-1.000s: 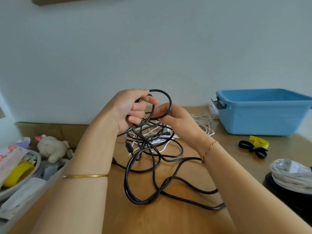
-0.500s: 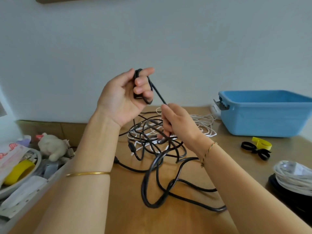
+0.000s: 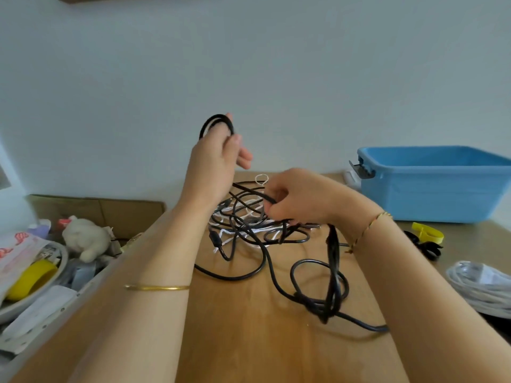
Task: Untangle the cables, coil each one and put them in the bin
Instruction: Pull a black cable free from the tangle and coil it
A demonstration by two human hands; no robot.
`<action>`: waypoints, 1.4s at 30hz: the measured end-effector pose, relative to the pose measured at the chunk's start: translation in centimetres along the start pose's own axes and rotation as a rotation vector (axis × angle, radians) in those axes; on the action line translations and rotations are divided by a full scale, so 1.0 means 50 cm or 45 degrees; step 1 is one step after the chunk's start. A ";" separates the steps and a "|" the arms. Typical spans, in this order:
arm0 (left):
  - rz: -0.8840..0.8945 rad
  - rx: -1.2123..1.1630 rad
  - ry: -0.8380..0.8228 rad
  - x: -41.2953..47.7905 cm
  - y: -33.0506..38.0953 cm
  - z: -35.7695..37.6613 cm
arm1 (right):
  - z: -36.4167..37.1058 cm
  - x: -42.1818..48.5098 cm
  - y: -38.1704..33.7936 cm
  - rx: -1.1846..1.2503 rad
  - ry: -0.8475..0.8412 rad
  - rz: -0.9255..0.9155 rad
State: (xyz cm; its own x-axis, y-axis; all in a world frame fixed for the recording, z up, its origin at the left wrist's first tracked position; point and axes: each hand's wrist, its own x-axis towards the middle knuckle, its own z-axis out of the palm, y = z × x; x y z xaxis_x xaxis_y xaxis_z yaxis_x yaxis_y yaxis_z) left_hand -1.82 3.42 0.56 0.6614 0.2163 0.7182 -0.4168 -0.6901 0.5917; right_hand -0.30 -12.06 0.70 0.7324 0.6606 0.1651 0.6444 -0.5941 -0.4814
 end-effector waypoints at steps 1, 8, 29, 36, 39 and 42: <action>0.027 0.217 -0.096 -0.001 0.005 0.003 | -0.007 0.000 0.003 -0.115 0.113 0.010; -0.028 0.619 -0.710 -0.007 0.077 -0.007 | -0.038 -0.006 0.015 -0.481 0.731 0.087; -0.869 -1.894 -0.374 0.019 0.041 -0.068 | 0.055 0.022 0.077 0.006 0.107 -0.078; -0.590 -2.268 0.076 0.034 0.013 -0.048 | 0.039 0.012 0.007 -0.187 -0.128 -0.245; -0.583 -1.676 0.212 0.022 -0.002 -0.016 | 0.033 0.003 -0.016 -0.250 -0.169 -0.267; -0.293 -0.736 0.163 0.005 -0.018 -0.005 | 0.010 -0.007 -0.019 -0.240 -0.134 -0.220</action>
State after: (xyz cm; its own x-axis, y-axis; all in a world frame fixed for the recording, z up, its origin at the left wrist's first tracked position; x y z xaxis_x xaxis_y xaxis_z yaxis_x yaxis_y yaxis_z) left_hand -1.42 4.25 0.29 0.7092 0.4205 0.5659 -0.5659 -0.1392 0.8126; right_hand -1.25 -11.49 0.66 0.5876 0.7976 0.1361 0.7946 -0.5370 -0.2834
